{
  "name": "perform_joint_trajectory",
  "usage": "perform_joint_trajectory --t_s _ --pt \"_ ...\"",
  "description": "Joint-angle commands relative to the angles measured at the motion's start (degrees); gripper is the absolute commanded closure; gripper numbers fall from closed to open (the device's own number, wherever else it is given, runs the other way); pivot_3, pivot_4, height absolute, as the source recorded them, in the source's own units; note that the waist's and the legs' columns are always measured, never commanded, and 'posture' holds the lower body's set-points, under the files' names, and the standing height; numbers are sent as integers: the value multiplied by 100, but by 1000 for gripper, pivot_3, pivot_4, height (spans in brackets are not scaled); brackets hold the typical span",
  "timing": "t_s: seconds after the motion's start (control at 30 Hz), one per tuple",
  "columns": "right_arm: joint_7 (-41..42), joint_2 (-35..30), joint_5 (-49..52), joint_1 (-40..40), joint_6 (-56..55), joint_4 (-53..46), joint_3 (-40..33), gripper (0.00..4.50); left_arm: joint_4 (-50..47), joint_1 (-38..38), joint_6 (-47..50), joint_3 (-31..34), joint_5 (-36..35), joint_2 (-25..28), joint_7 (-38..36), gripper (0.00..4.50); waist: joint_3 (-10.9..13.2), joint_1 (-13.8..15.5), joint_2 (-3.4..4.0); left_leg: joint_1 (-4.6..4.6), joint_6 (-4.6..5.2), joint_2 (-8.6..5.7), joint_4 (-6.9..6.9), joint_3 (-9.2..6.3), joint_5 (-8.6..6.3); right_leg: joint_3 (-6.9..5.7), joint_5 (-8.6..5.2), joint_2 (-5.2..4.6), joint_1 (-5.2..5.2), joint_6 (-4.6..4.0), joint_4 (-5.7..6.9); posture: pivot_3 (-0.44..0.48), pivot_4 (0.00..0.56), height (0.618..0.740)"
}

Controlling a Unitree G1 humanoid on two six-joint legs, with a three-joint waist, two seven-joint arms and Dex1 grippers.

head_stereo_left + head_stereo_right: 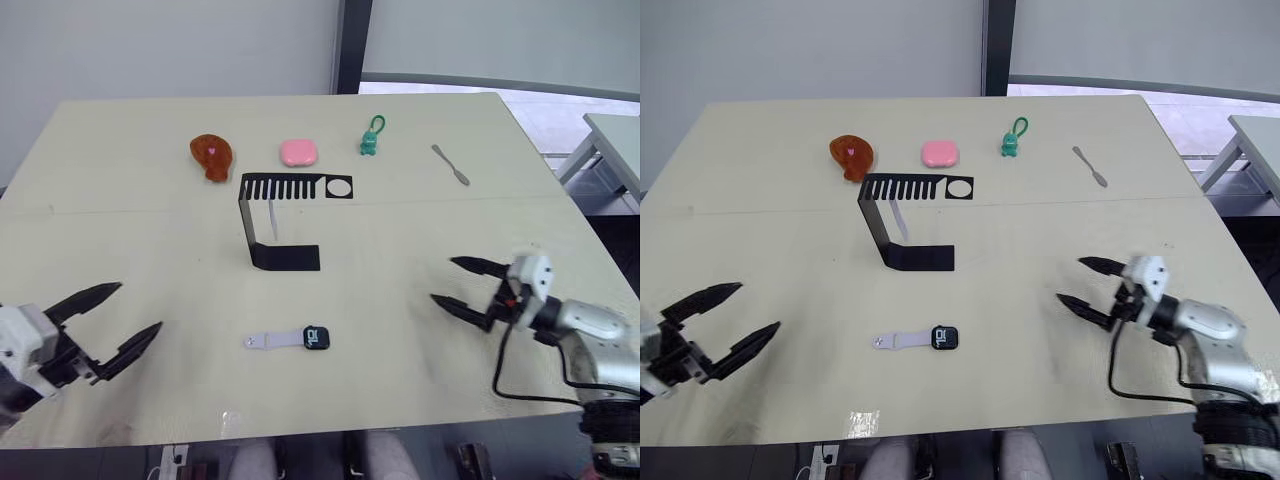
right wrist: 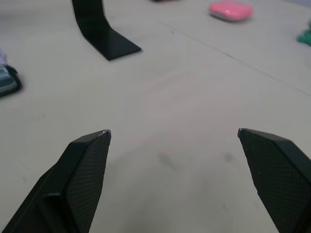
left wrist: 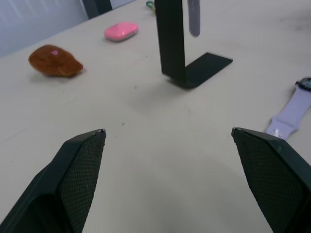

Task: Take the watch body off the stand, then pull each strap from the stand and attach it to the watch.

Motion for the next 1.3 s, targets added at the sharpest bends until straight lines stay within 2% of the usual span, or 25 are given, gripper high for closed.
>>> perform_joint_trajectory --t_s 0.03,0.13,0.23,0.27,0.43,0.47,0.5,0.67,0.97,1.3 --pt "-527 255 89 -390 746 -757 304 58 -978 -172 375 -543 -111 -261 781 0 0 5 0 -1 0 -2 0 0 0 1 0 -1 -1 0 0 0 150 740" --pt "-833 659 -43 -807 1113 -873 707 58 -1641 -429 816 -1202 8 -572 1565 0 -1 39 -3 -3 2 -6 4 -2 -1 0 0 -2 -1 0 0 0 150 740" --pt "-966 968 -256 -1142 1310 -825 1101 891 -2154 -566 1195 -1871 220 -774 2137 0 -1 60 -3 -5 2 -8 5 -2 0 2 0 -2 -1 0 0 0 150 740" --pt "-994 1026 -319 -1208 1306 -778 1158 1496 -2229 -610 1262 -1993 293 -796 2259 0 -1 68 -2 -5 2 -8 3 -2 0 2 0 -2 -2 0 0 0 150 740" --pt "-1375 1699 -891 -1801 1101 -25 1650 3974 -2588 -816 1653 -2913 858 -1266 3212 0 -2 84 -3 -9 4 -9 10 1 1 4 0 -1 -6 0 0 0 150 740" --pt "-1395 1771 -978 -1860 1030 124 1685 4362 -2585 -852 1693 -2978 927 -1314 3310 0 -2 86 -3 -7 4 -8 11 1 1 4 0 1 -5 0 2 0 150 740" --pt "-1426 1875 -1102 -1949 870 390 1724 4478 -2567 -878 1723 -3061 1086 -1346 3423 0 -2 93 -3 -7 1 -7 9 0 3 2 0 3 -8 0 5 0 150 740" --pt "-1384 2293 -1595 -2349 184 1772 1981 4478 -2416 -881 1653 -3451 1591 -1450 3684 0 -2 104 -3 -10 3 -10 11 2 2 2 -1 1 -9 -1 2 0 150 740" --pt "-1383 2694 -1874 -2939 -879 3731 1822 4478 -2036 -1054 1296 -3931 2149 -1776 3822 0 -2 102 -2 -8 3 -8 10 3 3 2 -1 1 -8 -1 4 0 150 740" --pt "-1084 2870 -1960 -3014 -1133 4154 1835 4478 -1272 -1808 1183 -4321 2665 -2308 4116 0 -5 97 -2 -6 3 -7 9 2 3 0 -1 0 -6 -1 7 0 150 740"
